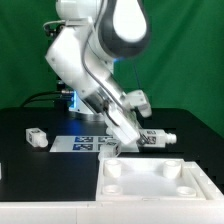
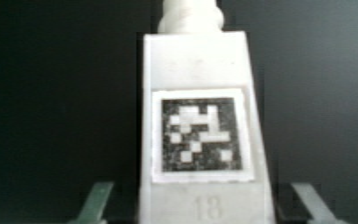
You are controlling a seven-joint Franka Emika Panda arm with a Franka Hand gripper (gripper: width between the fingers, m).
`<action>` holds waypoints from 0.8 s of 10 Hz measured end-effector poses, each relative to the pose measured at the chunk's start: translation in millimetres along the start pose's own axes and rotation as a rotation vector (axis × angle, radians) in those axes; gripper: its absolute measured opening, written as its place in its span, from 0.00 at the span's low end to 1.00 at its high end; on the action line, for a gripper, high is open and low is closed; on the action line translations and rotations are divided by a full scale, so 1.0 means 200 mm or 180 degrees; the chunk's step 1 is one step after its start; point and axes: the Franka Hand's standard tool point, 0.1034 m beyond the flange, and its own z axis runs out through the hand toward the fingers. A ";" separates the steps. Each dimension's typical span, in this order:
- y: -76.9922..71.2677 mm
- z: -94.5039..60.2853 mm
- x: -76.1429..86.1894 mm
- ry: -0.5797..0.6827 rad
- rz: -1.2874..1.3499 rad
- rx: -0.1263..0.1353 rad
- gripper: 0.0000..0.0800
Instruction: Assemble one leg
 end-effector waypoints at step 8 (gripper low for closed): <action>-0.24 -0.29 0.05 0.0336 -0.0578 0.1090 0.36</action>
Offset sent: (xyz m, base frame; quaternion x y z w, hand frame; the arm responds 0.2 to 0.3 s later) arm 0.0084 -0.0067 0.0301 0.0788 -0.1023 0.0306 0.9912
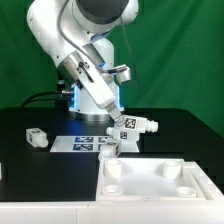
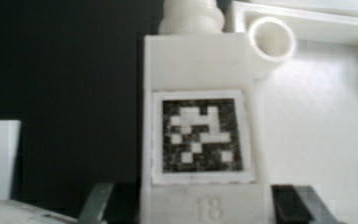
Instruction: Assemble one leg
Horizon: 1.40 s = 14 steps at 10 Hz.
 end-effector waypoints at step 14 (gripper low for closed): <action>-0.48 0.06 -0.17 0.1404 -0.1569 -0.0020 0.36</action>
Offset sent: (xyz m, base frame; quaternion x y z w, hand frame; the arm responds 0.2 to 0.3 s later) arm 0.0371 0.0098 0.0039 -0.0121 -0.0393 -0.0287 0.9987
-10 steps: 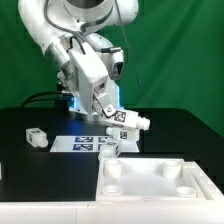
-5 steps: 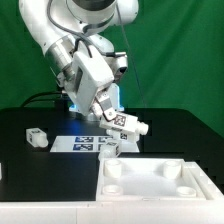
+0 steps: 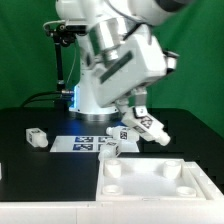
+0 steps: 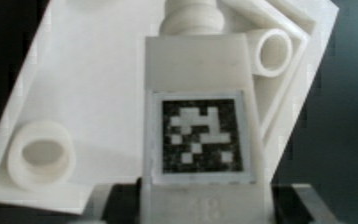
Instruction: Assemble one leg
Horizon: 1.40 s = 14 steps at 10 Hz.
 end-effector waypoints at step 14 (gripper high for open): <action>0.16 0.23 0.10 0.0601 -0.1122 -0.0361 0.36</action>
Offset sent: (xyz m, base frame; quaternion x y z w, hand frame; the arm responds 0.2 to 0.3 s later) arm 0.0287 -0.0309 0.0430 -0.1135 0.1780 -0.1543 0.9652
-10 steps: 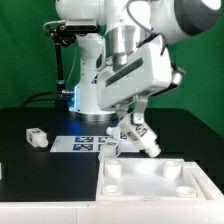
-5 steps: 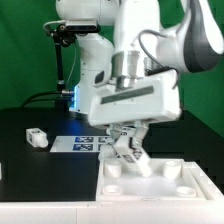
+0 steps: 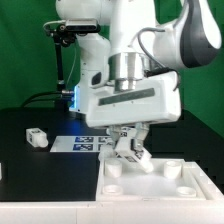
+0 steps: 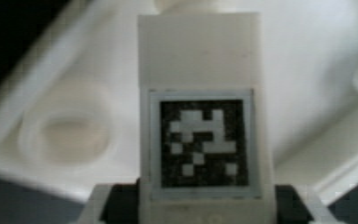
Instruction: Assemble one leg
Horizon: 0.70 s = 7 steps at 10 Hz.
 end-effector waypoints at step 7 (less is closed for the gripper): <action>0.04 -0.03 0.12 0.0192 -0.0503 -0.0021 0.36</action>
Offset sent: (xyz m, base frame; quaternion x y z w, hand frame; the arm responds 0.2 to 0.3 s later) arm 0.0012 0.0206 0.0482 -0.0569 0.0063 0.0319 0.9979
